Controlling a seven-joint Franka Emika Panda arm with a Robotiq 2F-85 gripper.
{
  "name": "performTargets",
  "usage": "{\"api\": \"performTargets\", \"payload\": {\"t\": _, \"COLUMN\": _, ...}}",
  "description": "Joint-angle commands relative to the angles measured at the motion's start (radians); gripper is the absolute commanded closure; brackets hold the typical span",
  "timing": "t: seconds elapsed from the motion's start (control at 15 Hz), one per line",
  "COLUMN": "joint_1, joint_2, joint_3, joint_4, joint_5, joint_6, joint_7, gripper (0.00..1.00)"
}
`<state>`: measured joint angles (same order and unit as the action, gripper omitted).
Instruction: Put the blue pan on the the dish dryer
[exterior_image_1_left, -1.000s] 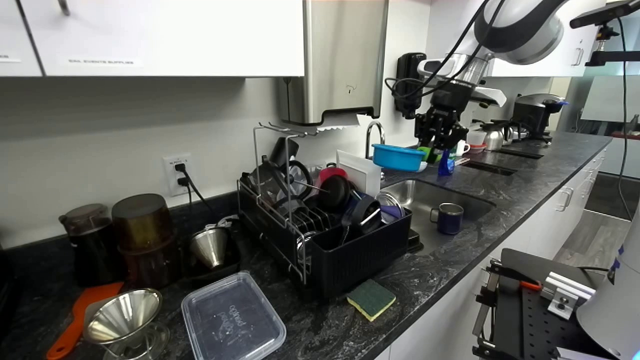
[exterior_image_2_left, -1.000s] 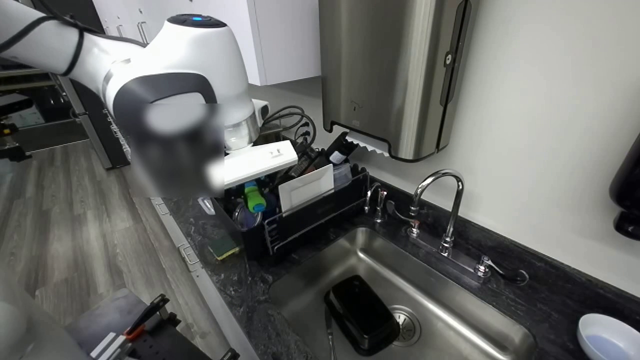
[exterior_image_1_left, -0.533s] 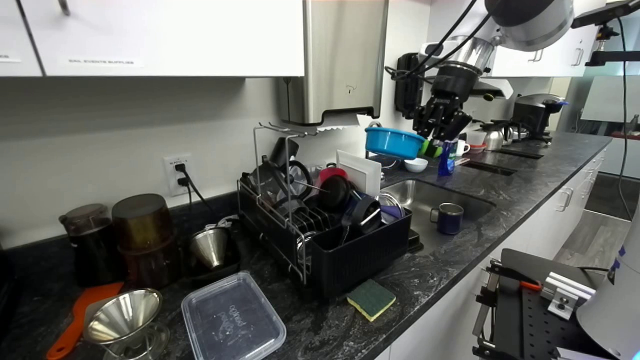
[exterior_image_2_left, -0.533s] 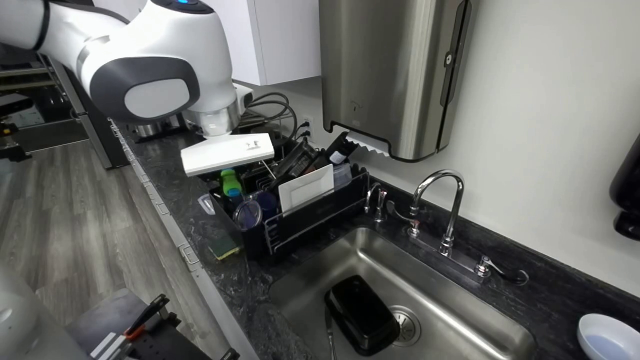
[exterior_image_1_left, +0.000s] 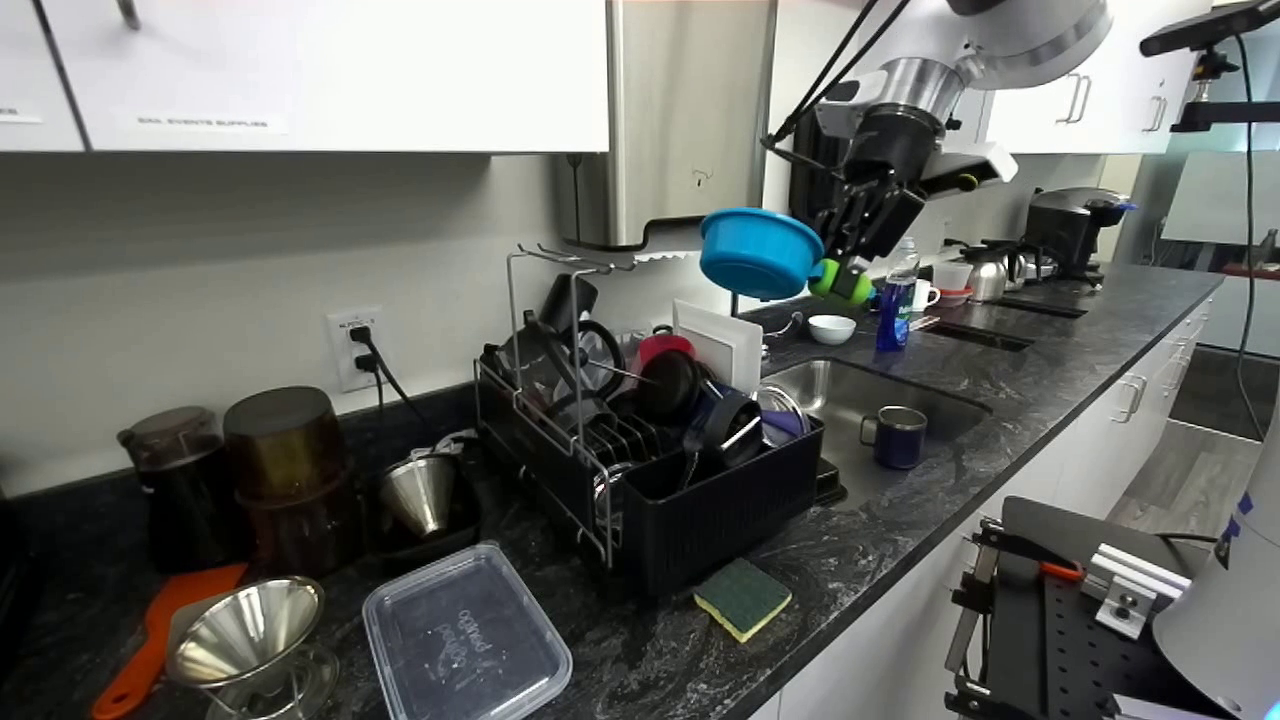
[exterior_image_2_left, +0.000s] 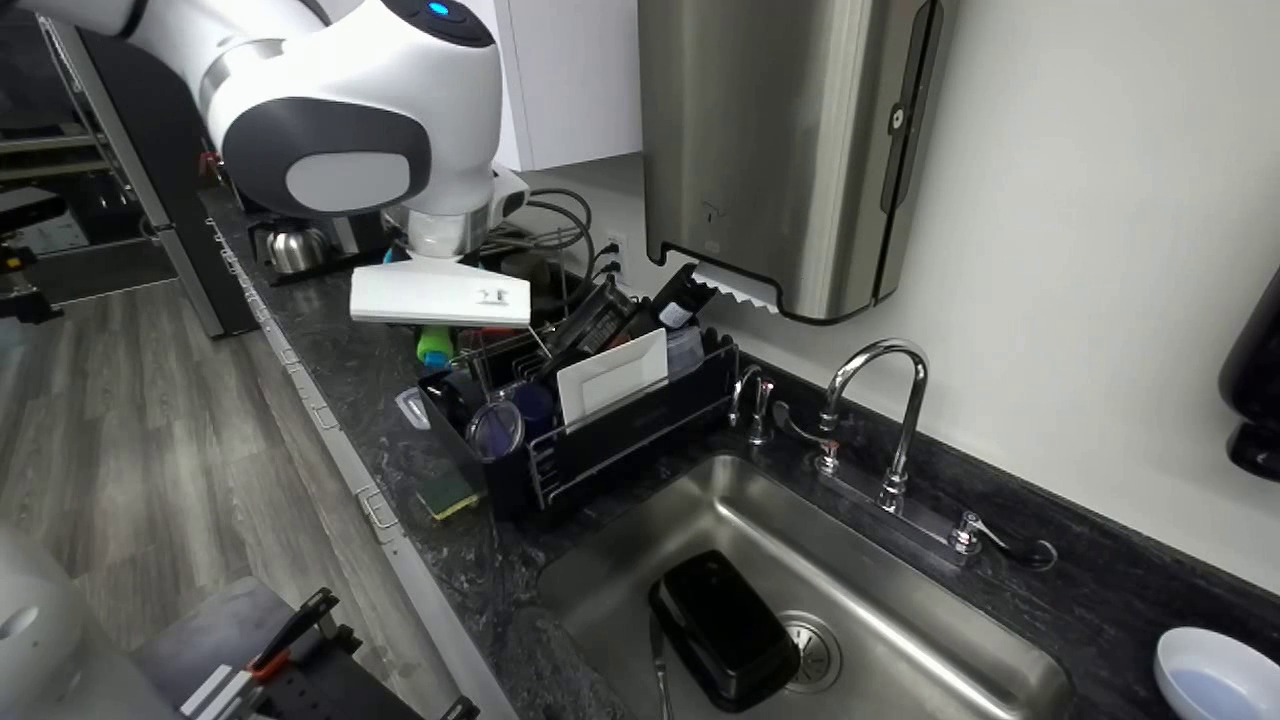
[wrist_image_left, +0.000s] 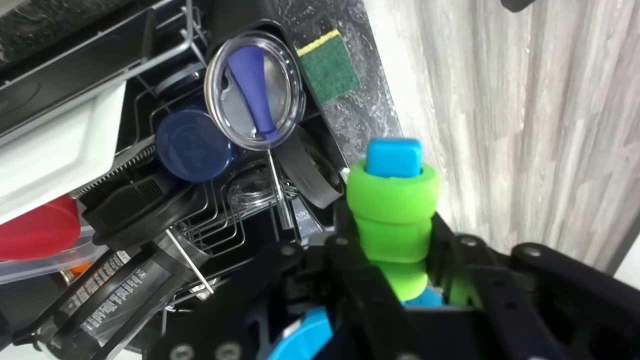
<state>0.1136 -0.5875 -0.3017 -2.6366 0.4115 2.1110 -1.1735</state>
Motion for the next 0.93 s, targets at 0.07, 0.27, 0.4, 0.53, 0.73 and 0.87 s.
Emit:
{"api": "performTargets", "payload": {"t": 0.07, "joint_1": -0.002, "joint_2": 0.108, "joint_3": -0.013, "joint_4": 0.082, "joint_5": 0.132, "joint_6": -0.070, "joint_7": 0.030, "gripper": 0.92}}
{"api": "performTargets", "payload": {"t": 0.27, "joint_1": -0.016, "joint_2": 0.168, "joint_3": -0.014, "joint_4": 0.106, "joint_5": 0.210, "joint_6": -0.107, "joint_7": 0.031, "gripper": 0.92}}
{"api": "performTargets", "payload": {"t": 0.4, "joint_1": -0.036, "joint_2": 0.211, "joint_3": -0.015, "joint_4": 0.114, "joint_5": 0.257, "joint_6": -0.139, "joint_7": 0.028, "gripper": 0.92}}
{"api": "performTargets", "payload": {"t": 0.53, "joint_1": -0.063, "joint_2": 0.254, "joint_3": -0.015, "joint_4": 0.115, "joint_5": 0.291, "joint_6": -0.167, "joint_7": 0.032, "gripper": 0.92}}
{"api": "performTargets", "payload": {"t": 0.73, "joint_1": -0.109, "joint_2": 0.315, "joint_3": -0.012, "joint_4": 0.122, "joint_5": 0.337, "joint_6": -0.207, "joint_7": 0.035, "gripper": 0.92}}
{"api": "performTargets", "payload": {"t": 0.87, "joint_1": -0.134, "joint_2": 0.350, "joint_3": -0.003, "joint_4": 0.131, "joint_5": 0.369, "joint_6": -0.224, "joint_7": 0.035, "gripper": 0.92}}
